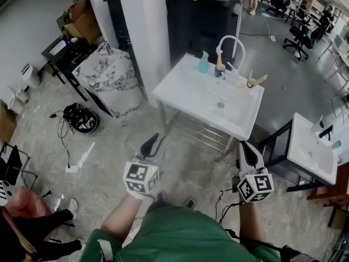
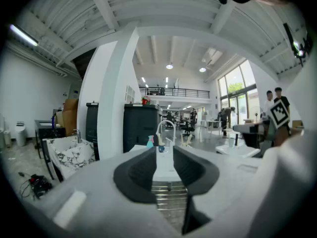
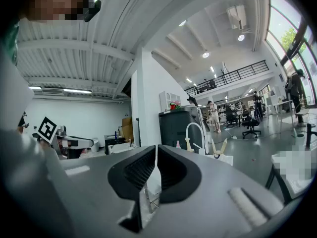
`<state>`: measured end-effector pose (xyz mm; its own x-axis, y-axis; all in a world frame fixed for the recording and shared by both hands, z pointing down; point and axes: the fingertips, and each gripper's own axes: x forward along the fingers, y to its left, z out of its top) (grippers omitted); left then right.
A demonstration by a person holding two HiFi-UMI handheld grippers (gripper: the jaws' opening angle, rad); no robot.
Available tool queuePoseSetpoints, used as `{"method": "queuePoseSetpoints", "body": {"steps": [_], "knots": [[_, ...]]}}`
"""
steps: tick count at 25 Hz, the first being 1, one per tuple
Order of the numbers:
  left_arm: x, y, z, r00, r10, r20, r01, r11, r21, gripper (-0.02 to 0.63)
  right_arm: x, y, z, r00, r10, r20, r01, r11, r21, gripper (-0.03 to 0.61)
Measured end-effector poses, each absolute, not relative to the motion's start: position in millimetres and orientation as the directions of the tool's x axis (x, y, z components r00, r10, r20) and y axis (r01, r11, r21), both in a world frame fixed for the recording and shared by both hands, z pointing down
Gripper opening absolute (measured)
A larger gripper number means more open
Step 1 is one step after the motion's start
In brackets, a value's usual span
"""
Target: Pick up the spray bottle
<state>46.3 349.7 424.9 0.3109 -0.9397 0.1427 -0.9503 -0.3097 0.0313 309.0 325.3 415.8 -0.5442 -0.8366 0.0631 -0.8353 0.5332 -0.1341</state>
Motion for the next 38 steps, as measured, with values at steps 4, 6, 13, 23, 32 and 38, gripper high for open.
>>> {"method": "queuePoseSetpoints", "body": {"steps": [4, 6, 13, 23, 32, 38], "knots": [[44.6, 354.0, 425.8, 0.280, -0.948, 0.150, -0.960, -0.277, 0.037, 0.101, 305.1, 322.6, 415.5, -0.574, -0.816, 0.067, -0.816, 0.562, -0.136, 0.014], [45.5, 354.4, 426.1, 0.279, -0.948, 0.151, -0.960, -0.277, 0.036, 0.101, 306.0, 322.8, 414.4, -0.574, -0.816, 0.066, -0.816, 0.563, -0.135, 0.014], [40.9, 351.1, 422.3, 0.267, -0.953, 0.142, -0.964, -0.265, 0.031, 0.101, 306.7, 319.4, 414.2, -0.567, -0.821, 0.061, -0.819, 0.555, -0.143, 0.014], [25.1, 336.1, 423.4, 0.228, -0.966, 0.125, -0.974, -0.228, 0.013, 0.137, 307.2, 291.5, 419.3, -0.530, -0.846, 0.056, -0.842, 0.518, -0.152, 0.085], [-22.7, 256.4, 443.3, 0.241, -0.961, 0.139, -0.970, -0.236, 0.051, 0.164, 277.3, 220.7, 430.5, -0.482, -0.872, 0.090, -0.872, 0.467, -0.144, 0.091], [-71.7, 183.4, 434.4, 0.246, -0.963, 0.106, -0.969, -0.240, 0.065, 0.172, 247.1, 161.5, 417.9, -0.429, -0.899, 0.084, -0.901, 0.420, -0.110, 0.091]]}}
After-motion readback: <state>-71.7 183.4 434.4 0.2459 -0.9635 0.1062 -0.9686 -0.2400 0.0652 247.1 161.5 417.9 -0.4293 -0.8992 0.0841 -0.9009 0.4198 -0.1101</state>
